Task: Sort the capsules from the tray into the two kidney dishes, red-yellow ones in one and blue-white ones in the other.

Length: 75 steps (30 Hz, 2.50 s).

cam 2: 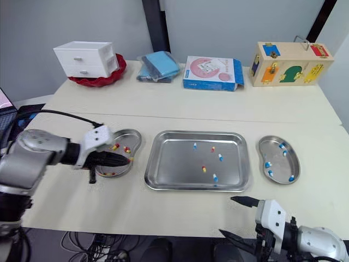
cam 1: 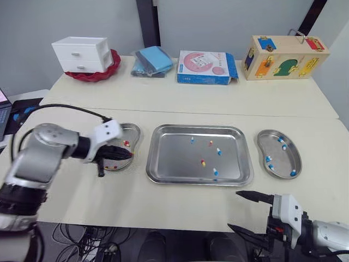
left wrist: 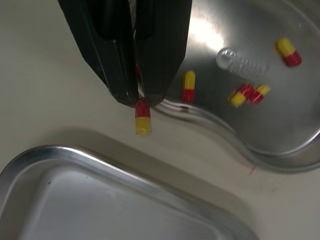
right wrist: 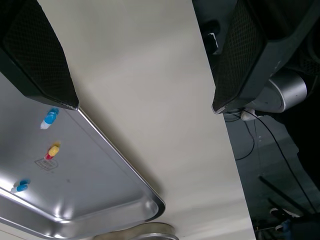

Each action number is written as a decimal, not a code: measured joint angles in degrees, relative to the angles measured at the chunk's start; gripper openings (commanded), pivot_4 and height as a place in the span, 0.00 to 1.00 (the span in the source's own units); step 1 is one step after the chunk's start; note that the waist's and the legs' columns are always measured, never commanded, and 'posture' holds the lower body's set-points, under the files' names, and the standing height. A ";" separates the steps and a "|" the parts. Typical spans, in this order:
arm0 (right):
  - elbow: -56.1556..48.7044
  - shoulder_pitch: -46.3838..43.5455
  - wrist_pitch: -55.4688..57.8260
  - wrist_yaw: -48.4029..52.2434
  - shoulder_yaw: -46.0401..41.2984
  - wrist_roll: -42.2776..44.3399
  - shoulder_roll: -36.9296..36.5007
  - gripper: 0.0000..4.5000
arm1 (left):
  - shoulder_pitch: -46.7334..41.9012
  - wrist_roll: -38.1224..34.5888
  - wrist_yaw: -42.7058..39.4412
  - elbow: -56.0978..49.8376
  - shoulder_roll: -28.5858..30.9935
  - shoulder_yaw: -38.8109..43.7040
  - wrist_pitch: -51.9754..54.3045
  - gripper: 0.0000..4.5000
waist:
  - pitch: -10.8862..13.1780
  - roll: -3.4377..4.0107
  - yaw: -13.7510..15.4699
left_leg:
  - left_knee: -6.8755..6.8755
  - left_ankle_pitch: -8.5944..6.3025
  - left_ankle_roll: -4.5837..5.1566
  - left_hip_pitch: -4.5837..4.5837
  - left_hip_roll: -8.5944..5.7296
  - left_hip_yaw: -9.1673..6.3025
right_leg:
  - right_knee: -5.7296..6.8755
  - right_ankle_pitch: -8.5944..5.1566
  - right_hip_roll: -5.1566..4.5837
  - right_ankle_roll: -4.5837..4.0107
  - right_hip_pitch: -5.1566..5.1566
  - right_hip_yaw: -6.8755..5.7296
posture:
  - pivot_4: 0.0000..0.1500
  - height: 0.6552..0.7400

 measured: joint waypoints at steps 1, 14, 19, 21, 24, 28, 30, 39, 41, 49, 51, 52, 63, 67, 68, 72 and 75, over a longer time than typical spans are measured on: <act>0.45 -0.47 0.00 0.22 0.36 0.02 0.00 1.00 | 0.56 -0.14 0.50 0.08 0.29 0.74 0.16 0.01 | 0.00 0.00 -0.02 | -0.01 0.00 0.00 -0.01 0.00 0.00 | 0.00 0.00 0.00 0.00 -0.01 0.00 | 1.00 1.00; 1.89 -3.62 0.65 0.64 1.78 0.17 0.07 1.00 | -0.76 -2.15 2.60 7.28 0.75 1.70 -0.54 0.16 | 0.00 0.00 -0.32 | -0.01 0.00 0.00 -0.01 0.02 0.02 | 0.01 0.00 0.02 0.00 -0.05 0.01 | 1.00 1.00; 1.76 -2.26 0.65 -0.18 1.76 0.13 0.25 1.00 | -3.03 -2.12 2.28 9.39 0.68 -0.34 -1.06 0.53 | 0.00 0.00 -0.33 | -0.02 0.00 0.00 -0.02 0.02 0.02 | 0.01 0.00 0.02 0.00 -0.05 0.01 | 1.00 1.00; 1.59 -1.92 0.65 -0.55 1.75 0.08 0.50 1.00 | -3.88 -2.03 2.25 10.47 0.67 -0.89 -1.36 0.68 | 0.00 0.00 -0.41 | -0.02 0.00 0.00 -0.01 0.02 0.02 | 0.01 0.00 0.02 0.00 -0.05 0.02 | 1.00 1.00; 1.26 -1.47 0.65 -1.24 1.75 0.02 0.71 1.00 | -4.39 -1.98 2.16 11.11 0.59 -1.78 -2.11 0.89 | 0.00 0.00 -0.43 | -0.02 0.00 0.00 -0.01 0.02 0.02 | 0.01 0.00 0.02 0.00 -0.05 0.02 | 1.00 1.00; 0.83 -0.52 0.65 -1.82 1.54 0.02 0.72 1.00 | -4.48 -2.06 2.10 11.18 0.59 -1.99 -2.16 0.99 | 0.00 0.00 -0.44 | -0.02 0.00 0.00 -0.02 0.02 0.02 | 0.01 0.00 0.02 0.00 -0.05 0.02 | 1.00 1.00; 0.82 0.04 0.69 -1.84 0.67 0.20 0.71 1.00 | -4.42 -2.20 2.05 11.19 0.59 -1.98 -2.16 0.99 | 0.00 0.00 -0.44 | -0.02 0.00 0.00 -0.02 0.02 0.02 | 0.02 0.00 0.02 0.00 -0.05 0.02 | 1.00 1.00; 3.38 2.31 9.26 1.46 -15.52 8.97 -6.60 1.00 | 6.67 -5.61 1.50 10.46 5.81 6.15 0.59 0.99 | 0.02 0.02 -0.78 | -0.06 -0.01 0.01 0.02 0.05 0.09 | 0.01 0.00 0.03 -0.01 -0.07 0.09 | 1.00 1.00; 6.76 2.74 9.62 3.72 -19.98 9.31 -8.08 1.00 | 12.01 -6.18 2.12 10.48 7.34 10.58 0.81 0.99 | 0.02 0.01 -0.71 | -0.06 -0.01 0.01 0.01 0.04 0.10 | 0.00 0.00 0.02 -0.01 -0.07 0.08 | 1.00 1.00; 24.55 -1.08 9.90 11.19 -27.13 8.44 -13.21 1.00 | 29.92 -5.93 3.85 12.05 8.15 26.59 -0.51 0.99 | 0.05 -0.03 -0.60 | -0.06 -0.01 0.01 0.09 0.04 0.16 | -0.01 0.00 0.00 -0.02 -0.05 0.13 | 1.00 1.00; 27.42 -2.71 9.43 12.50 -26.87 7.39 -14.50 1.00 | 32.33 -5.86 4.27 12.21 8.14 28.86 -0.87 0.99 | 0.05 -0.03 -0.61 | -0.08 -0.01 0.00 0.08 0.04 0.18 | -0.02 -0.01 0.00 -0.01 -0.05 0.15 | 1.00 1.00; 28.86 -3.27 9.24 12.96 -26.88 6.77 -15.07 1.00 | 33.41 -5.84 4.49 12.17 8.11 29.70 -0.89 0.99 | 0.06 -0.01 -0.60 | -0.09 -0.01 0.00 0.08 0.03 0.21 | -0.03 -0.01 -0.02 -0.01 -0.06 0.17 | 1.00 1.00; 37.52 -7.30 7.82 17.94 -26.66 3.36 -17.42 1.00 | 39.37 -6.61 5.99 9.20 6.09 33.77 -0.70 0.99 | 0.09 0.01 -0.68 | -0.14 -0.02 0.00 0.08 0.03 0.24 | -0.06 -0.01 -0.02 -0.01 -0.07 0.19 | 1.00 1.00; 37.18 -7.11 7.85 18.10 -26.72 1.86 -17.58 1.00 | 39.76 -9.03 4.40 6.75 3.91 34.94 -1.11 0.99 | 0.09 0.02 -0.72 | -0.13 -0.02 0.00 0.08 0.03 0.25 | -0.06 -0.01 -0.02 -0.01 -0.07 0.19 | 1.00 1.00; 36.63 -6.91 9.70 18.49 -26.79 2.48 -17.66 1.00 | 39.75 -10.55 3.51 4.59 2.64 35.28 -1.74 0.99 | 0.09 0.02 -0.67 | -0.13 -0.02 -0.01 0.08 0.03 0.26 | -0.06 -0.01 -0.03 -0.01 -0.06 0.20 | 1.00 1.00; 32.38 -6.94 15.56 18.40 -28.31 5.43 -17.77 1.00 | 39.78 -15.07 2.20 -1.89 -2.77 36.49 -4.73 0.99 | 0.10 0.05 -0.61 | -0.12 -0.02 -0.01 0.07 0.03 0.27 | -0.06 -0.01 -0.03 -0.01 -0.06 0.21 | 1.00 1.00; 25.64 -7.36 20.91 17.89 -31.28 9.55 -17.84 1.00 | 43.04 -18.29 2.26 -10.78 -9.78 36.59 -8.90 0.99 | 0.09 0.05 -0.84 | -0.13 -0.03 -0.01 0.05 0.06 0.31 | -0.10 0.00 -0.03 -0.01 -0.06 0.26 | 1.00 1.00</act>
